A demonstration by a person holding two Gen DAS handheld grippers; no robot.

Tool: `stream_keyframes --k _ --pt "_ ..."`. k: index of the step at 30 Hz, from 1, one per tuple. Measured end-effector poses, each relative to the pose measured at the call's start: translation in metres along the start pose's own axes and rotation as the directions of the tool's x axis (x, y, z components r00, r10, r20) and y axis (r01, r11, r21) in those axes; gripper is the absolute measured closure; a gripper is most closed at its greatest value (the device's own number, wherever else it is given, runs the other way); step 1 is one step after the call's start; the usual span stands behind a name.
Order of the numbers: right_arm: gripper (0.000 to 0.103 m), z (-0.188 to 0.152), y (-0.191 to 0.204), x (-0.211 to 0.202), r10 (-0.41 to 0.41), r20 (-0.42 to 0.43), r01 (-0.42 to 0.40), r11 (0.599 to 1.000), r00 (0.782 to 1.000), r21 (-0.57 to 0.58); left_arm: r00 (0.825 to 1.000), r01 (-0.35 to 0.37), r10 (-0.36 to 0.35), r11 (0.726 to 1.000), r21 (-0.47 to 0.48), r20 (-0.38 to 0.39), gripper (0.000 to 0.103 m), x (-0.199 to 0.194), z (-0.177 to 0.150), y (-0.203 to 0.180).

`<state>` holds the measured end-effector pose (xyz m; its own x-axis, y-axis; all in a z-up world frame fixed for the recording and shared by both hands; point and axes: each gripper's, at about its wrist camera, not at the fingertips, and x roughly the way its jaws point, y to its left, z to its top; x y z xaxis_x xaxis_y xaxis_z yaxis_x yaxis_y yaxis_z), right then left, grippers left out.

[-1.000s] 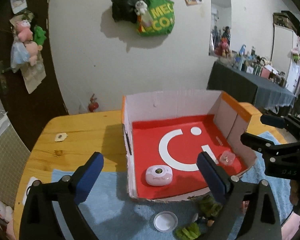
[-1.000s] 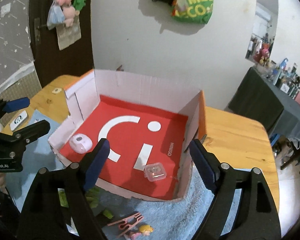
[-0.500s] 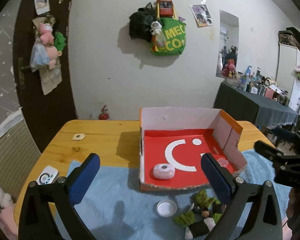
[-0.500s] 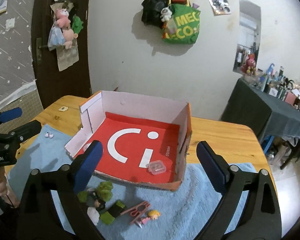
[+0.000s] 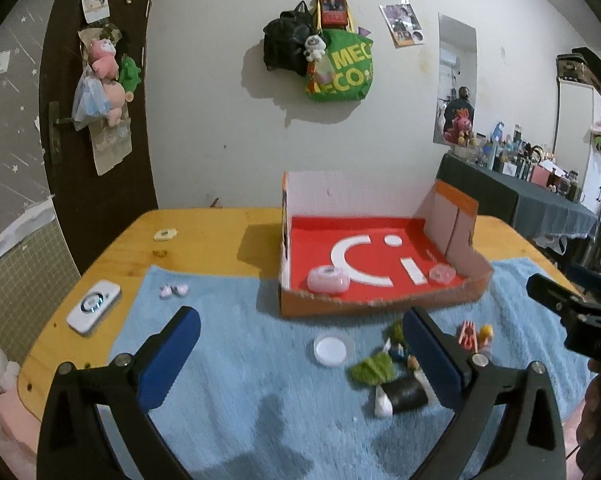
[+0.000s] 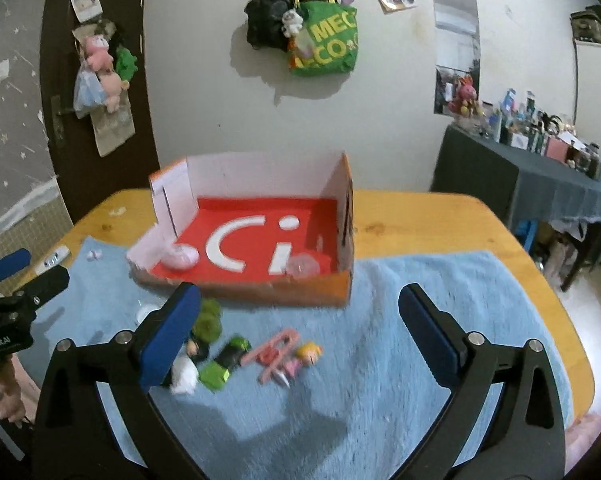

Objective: Organize objects
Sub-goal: 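Withdraw both tools from the box back over the towel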

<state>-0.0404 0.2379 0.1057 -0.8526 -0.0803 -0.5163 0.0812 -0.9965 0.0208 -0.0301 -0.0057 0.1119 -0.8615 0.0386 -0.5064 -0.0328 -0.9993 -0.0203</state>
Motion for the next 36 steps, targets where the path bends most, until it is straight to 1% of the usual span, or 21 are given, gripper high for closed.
stream_keyframes --k 8,11,15,21,27,36 --pt "0.002 -0.047 0.006 0.012 -0.012 -0.053 0.012 1.0 0.999 0.004 0.996 -0.003 0.002 1.0 -0.011 -0.085 0.0 0.019 -0.045 -0.008" --pt "0.002 -0.061 0.008 0.015 -0.01 -0.077 0.01 1.0 0.997 0.005 0.995 -0.009 0.008 1.0 -0.014 -0.099 0.0 0.021 -0.054 -0.01" --pt "0.002 -0.076 0.011 0.019 -0.006 -0.109 0.006 1.0 0.994 0.003 0.99 -0.021 0.019 1.0 -0.014 -0.137 0.0 0.027 -0.066 -0.014" --pt "0.002 -0.088 0.01 0.026 0.011 -0.158 -0.007 1.0 0.987 0.024 0.985 -0.032 0.029 0.999 -0.018 -0.167 0.0 0.032 -0.076 -0.015" --pt "0.002 -0.095 0.013 0.028 -0.004 -0.169 0.006 1.0 0.986 0.01 0.982 -0.034 0.033 0.999 -0.006 -0.187 0.0 0.034 -0.084 -0.019" --pt "0.002 -0.096 0.012 0.03 -0.016 -0.178 0.019 1.0 0.984 0.013 0.978 -0.03 0.027 0.999 -0.01 -0.209 0.0 0.038 -0.088 -0.019"
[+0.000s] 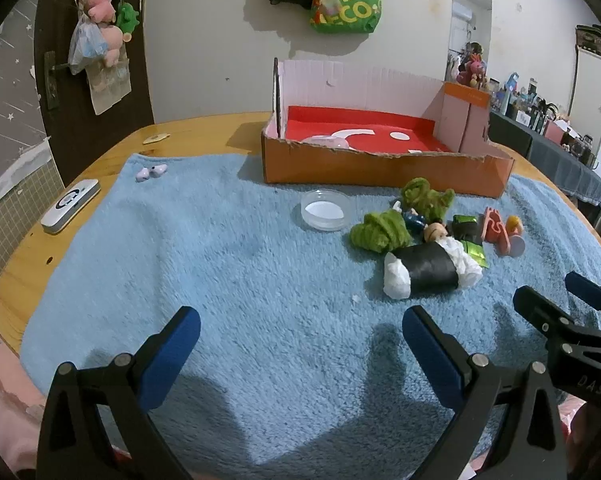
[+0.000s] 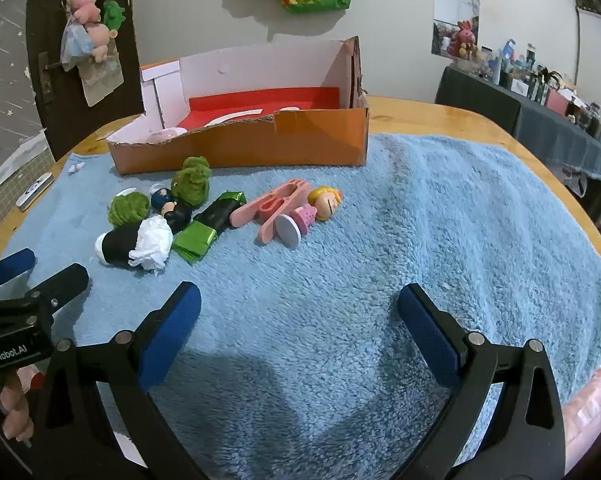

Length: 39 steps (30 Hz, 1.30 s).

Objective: Organize objects
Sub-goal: 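Withdraw both tools from the box back over the towel, then move the left tool to the black-and-white figure while the right tool approaches the blonde doll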

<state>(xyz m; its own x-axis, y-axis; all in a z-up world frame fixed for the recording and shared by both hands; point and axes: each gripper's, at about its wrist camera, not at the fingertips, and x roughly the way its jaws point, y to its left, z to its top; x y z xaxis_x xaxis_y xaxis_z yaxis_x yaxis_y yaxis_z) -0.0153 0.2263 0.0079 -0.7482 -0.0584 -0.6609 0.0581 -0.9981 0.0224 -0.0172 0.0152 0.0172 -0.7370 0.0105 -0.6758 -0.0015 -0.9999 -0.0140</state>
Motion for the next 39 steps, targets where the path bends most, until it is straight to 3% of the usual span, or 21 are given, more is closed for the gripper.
stream_keyframes --k 12,23,33,39 --pt "0.002 0.002 -0.001 0.004 -0.008 -0.003 0.008 1.0 1.0 0.0 1.0 0.017 -0.017 1.0 0.002 -0.009 0.0 0.004 0.003 -0.001" --pt "0.002 0.014 -0.008 0.011 0.005 -0.023 -0.006 1.0 1.0 -0.015 0.994 0.103 -0.103 0.994 0.027 -0.024 0.003 0.008 0.012 -0.013" --pt "0.002 0.035 -0.014 0.023 0.005 -0.076 -0.009 0.998 0.997 -0.056 0.978 0.196 -0.193 0.98 0.032 -0.077 0.015 0.021 0.025 -0.026" --pt "0.002 0.042 -0.016 0.026 0.026 -0.091 -0.032 0.997 0.996 -0.069 0.963 0.26 -0.255 0.964 0.047 -0.091 0.016 0.024 0.032 -0.032"
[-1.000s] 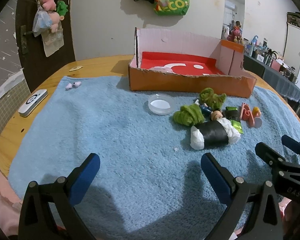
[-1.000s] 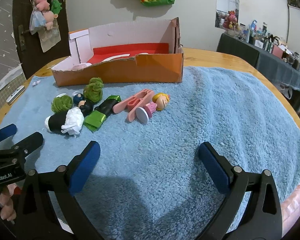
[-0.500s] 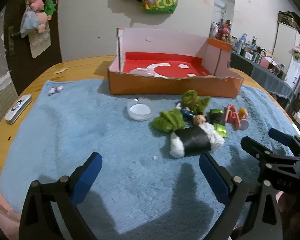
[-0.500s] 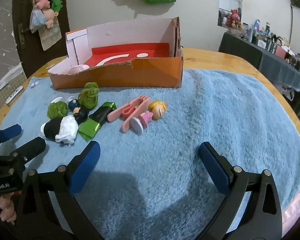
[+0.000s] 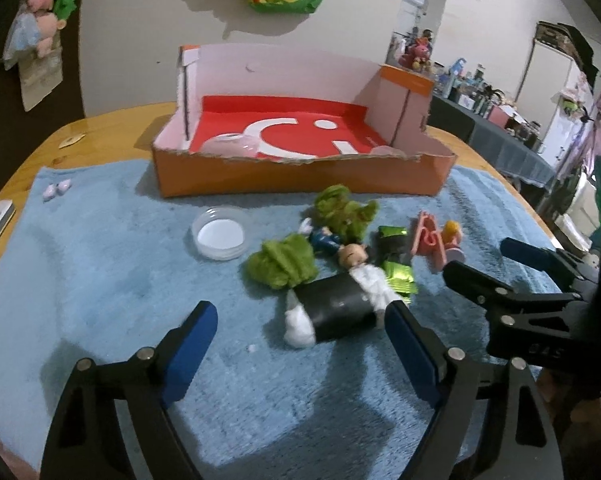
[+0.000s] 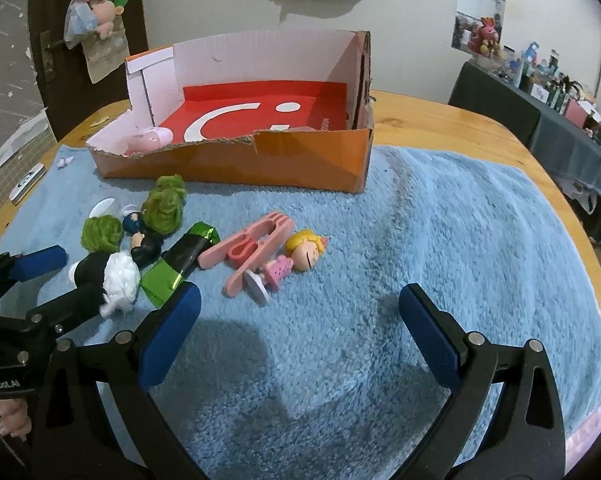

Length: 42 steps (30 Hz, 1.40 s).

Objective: Organize objects
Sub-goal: 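Move the left tool to the black-and-white figure while the right tool approaches the blonde doll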

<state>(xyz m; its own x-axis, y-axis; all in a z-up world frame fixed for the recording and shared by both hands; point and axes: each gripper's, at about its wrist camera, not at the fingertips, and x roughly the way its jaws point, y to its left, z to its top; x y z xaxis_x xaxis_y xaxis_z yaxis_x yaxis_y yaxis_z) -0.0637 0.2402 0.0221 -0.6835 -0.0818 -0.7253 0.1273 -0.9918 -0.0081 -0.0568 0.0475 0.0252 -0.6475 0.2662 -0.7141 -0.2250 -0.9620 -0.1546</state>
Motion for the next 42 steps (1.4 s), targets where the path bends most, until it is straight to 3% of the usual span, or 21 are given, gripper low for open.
stream_keyframes --k 7,10,17,27,33,38,42 --pt "0.002 0.007 -0.002 0.004 0.059 -0.024 -0.059 0.998 0.998 -0.031 0.998 0.06 -0.059 0.996 0.072 -0.017 0.019 0.002 0.006 -0.007" --pt "0.002 0.01 -0.002 0.006 0.08 -0.047 -0.083 0.994 0.996 -0.065 0.994 0.102 -0.098 0.988 0.117 -0.04 0.025 0.003 0.008 -0.009" --pt "0.002 0.015 -0.01 0.015 0.132 -0.119 -0.148 0.979 0.984 -0.138 0.991 0.133 -0.125 0.962 0.238 -0.051 0.027 0.0 0.016 -0.01" --pt "0.002 0.016 -0.018 0.021 0.176 -0.15 -0.194 0.974 0.973 -0.116 0.98 0.198 -0.174 0.893 0.404 -0.097 0.039 -0.004 0.027 -0.017" --pt "0.002 0.017 -0.019 0.019 0.193 -0.151 -0.212 0.969 0.97 -0.125 0.974 0.227 -0.197 0.848 0.479 -0.112 0.04 -0.013 0.025 -0.022" --pt "0.002 0.019 -0.018 0.021 0.221 -0.166 -0.248 0.955 0.961 -0.161 0.977 0.212 -0.163 0.832 0.512 -0.139 0.04 0.002 0.023 -0.024" --pt "0.002 0.021 -0.018 0.026 0.248 -0.185 -0.283 0.938 0.951 -0.2 0.972 0.235 -0.184 0.801 0.55 -0.148 0.042 0.001 0.023 -0.027"
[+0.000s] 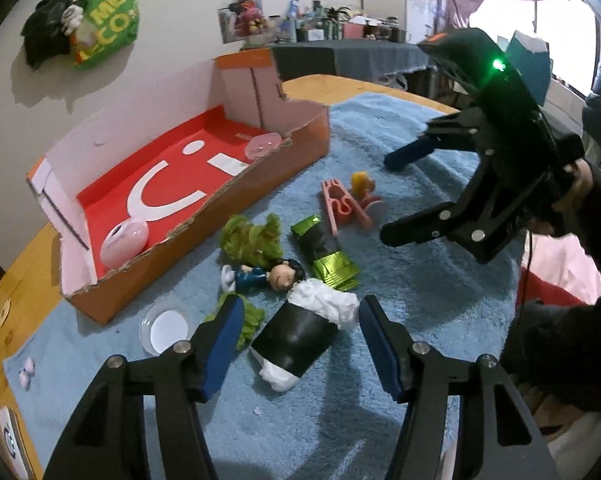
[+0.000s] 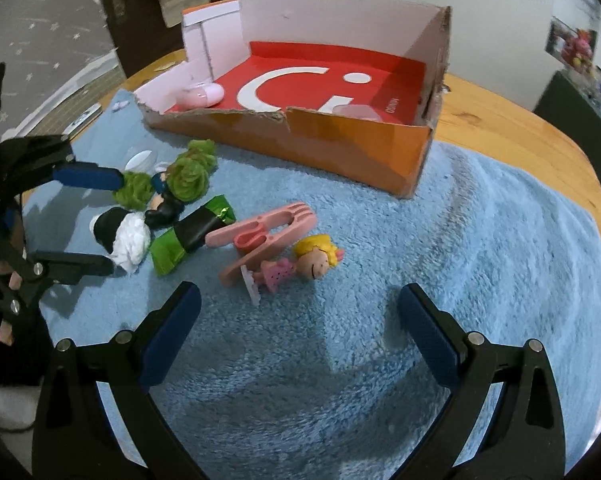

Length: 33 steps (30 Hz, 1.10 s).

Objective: Organize objects
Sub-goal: 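Move the left tool to the black-and-white figure while the right tool approaches the blonde doll, then grasp the black-and-white figure with the left tool while the right tool grasps the blonde doll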

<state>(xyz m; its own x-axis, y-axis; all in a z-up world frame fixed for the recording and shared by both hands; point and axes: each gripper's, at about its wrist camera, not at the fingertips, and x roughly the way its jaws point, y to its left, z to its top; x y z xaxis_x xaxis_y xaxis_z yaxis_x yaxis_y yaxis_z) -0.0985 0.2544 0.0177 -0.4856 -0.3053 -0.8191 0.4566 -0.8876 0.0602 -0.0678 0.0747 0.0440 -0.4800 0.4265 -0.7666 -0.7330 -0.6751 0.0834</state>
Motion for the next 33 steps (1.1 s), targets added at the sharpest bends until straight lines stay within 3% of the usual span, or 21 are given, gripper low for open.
stream_keyframes --k 5,9,11,13,17,22,25,33 --pt "0.003 0.007 0.003 0.003 0.039 -0.007 -0.04 0.997 0.999 -0.059 0.998 0.045 -0.042 0.996 0.074 -0.041 0.051 0.001 -0.002 -0.007" --pt "0.018 0.009 0.003 0.007 0.049 -0.004 -0.049 0.995 0.999 -0.085 0.998 0.016 -0.01 0.995 0.095 -0.059 0.051 0.006 -0.002 -0.009" --pt "0.019 0.01 0.004 0.009 0.043 0.0 -0.042 0.994 0.999 -0.098 0.998 0.004 0.002 0.997 0.078 -0.068 0.055 0.011 -0.001 -0.007" --pt "0.042 0.01 0.005 0.007 0.049 0.015 -0.047 0.993 0.999 -0.111 0.998 -0.006 0.009 0.999 0.049 -0.068 0.055 0.014 0.0 -0.005" --pt "0.051 0.006 0.009 0.004 0.04 0.025 -0.037 0.993 0.999 -0.114 0.997 -0.052 0.052 0.999 0.014 -0.059 0.055 0.013 -0.002 -0.009" --pt "0.053 -0.004 0.014 -0.005 0.005 0.052 0.0 0.996 0.999 -0.094 0.994 -0.095 0.089 0.99 -0.1 -0.063 0.055 0.008 -0.006 -0.01" --pt "0.053 -0.01 0.019 -0.007 -0.012 0.064 0.018 0.996 0.998 -0.088 0.992 -0.119 0.106 0.971 -0.207 -0.073 0.055 0.005 -0.007 -0.006" --pt "0.053 -0.018 0.026 -0.025 -0.067 0.17 0.061 0.997 0.983 0.039 0.987 -0.156 0.154 0.882 -0.444 -0.04 0.057 -0.005 -0.014 0.005"
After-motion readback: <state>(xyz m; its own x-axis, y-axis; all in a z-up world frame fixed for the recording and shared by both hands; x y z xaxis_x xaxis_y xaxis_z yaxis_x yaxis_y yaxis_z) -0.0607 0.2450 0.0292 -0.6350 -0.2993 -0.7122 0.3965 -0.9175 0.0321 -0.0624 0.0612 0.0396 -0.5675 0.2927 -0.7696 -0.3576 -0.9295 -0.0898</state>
